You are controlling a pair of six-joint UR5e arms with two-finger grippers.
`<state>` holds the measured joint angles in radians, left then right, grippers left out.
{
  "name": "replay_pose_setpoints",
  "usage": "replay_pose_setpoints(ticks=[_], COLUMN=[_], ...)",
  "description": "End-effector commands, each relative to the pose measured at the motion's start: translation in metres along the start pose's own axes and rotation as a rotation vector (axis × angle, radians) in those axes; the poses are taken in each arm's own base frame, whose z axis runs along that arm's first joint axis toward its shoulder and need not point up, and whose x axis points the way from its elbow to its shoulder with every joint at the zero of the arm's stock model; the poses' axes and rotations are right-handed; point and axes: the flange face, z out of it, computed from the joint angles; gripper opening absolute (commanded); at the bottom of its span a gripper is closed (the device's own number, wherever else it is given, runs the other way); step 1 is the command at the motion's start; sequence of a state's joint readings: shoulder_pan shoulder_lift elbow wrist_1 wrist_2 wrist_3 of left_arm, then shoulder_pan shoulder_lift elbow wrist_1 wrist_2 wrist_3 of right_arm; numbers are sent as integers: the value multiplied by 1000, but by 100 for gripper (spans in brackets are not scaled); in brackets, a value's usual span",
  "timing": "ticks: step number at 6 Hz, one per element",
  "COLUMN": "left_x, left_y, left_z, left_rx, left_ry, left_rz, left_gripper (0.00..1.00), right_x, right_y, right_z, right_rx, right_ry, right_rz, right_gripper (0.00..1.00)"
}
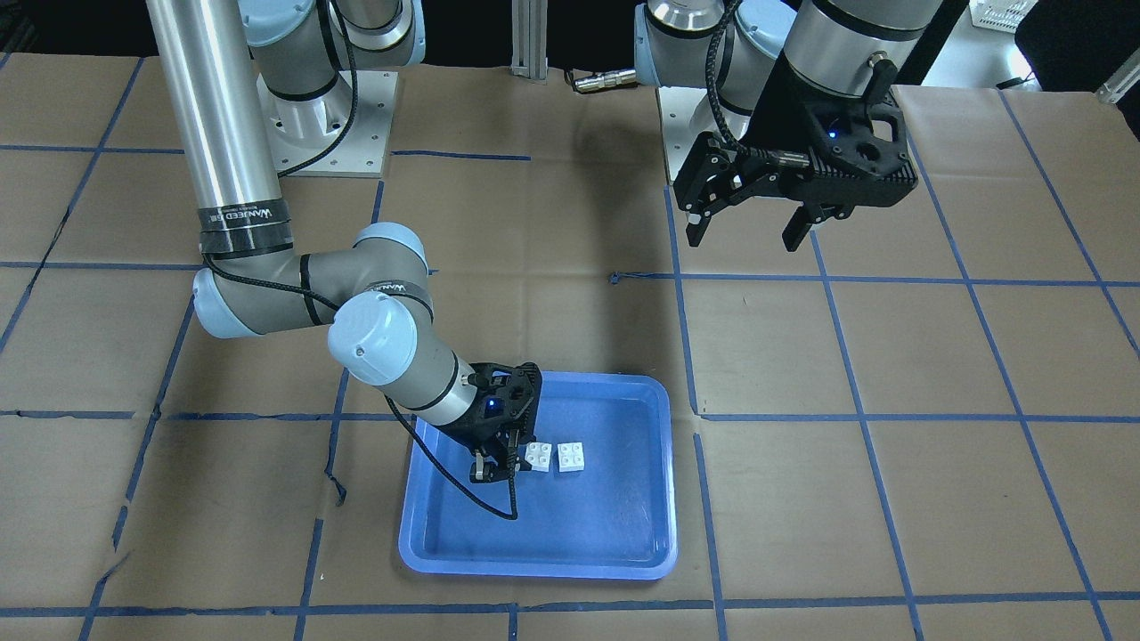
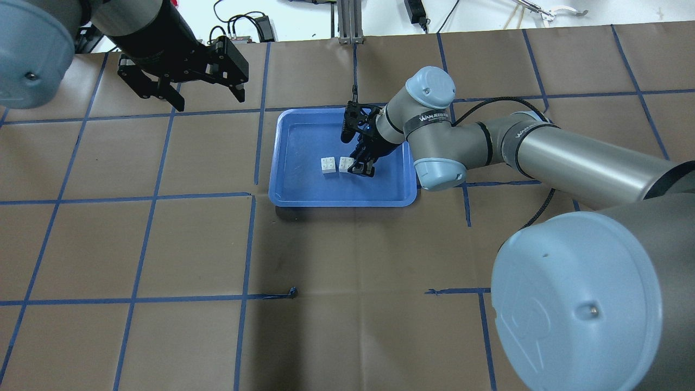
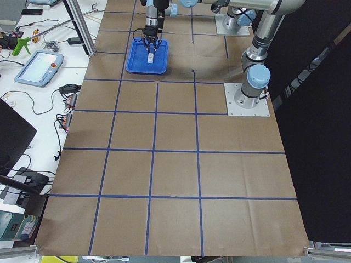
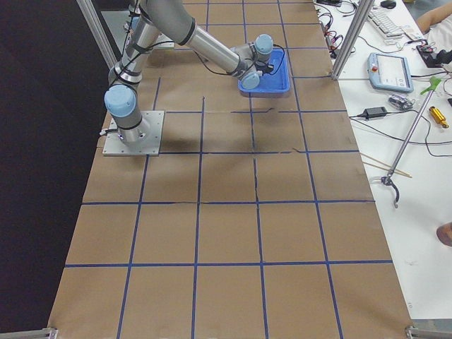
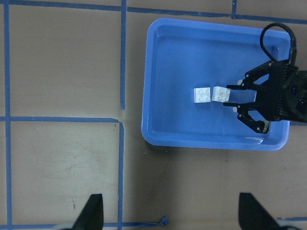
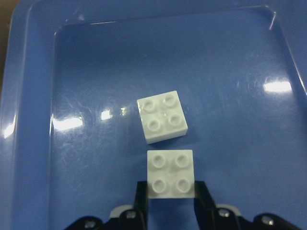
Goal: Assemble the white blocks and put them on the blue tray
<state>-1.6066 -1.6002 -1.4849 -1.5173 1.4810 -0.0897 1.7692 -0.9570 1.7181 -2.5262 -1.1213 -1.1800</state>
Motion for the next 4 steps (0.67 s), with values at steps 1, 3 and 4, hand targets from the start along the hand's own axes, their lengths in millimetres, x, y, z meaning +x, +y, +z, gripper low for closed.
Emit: replay_pose_setpoints(ticks=[1,3,4], left_x=[-6,-4,-4], left_y=[2,3,3], left_z=[-9,-8,-9], left_rx=[11,8,9], left_ry=[-6,-4,-4], left_rz=[0,2,3], left_gripper=[100,100,100], right_x=[-1,-8,-8], right_y=[-2,-11,-11], right_z=[0,4,4], right_rx=[4,8,10], right_ry=[5,1,0], right_rz=[10,-7,-7], right_gripper=[23,23,23])
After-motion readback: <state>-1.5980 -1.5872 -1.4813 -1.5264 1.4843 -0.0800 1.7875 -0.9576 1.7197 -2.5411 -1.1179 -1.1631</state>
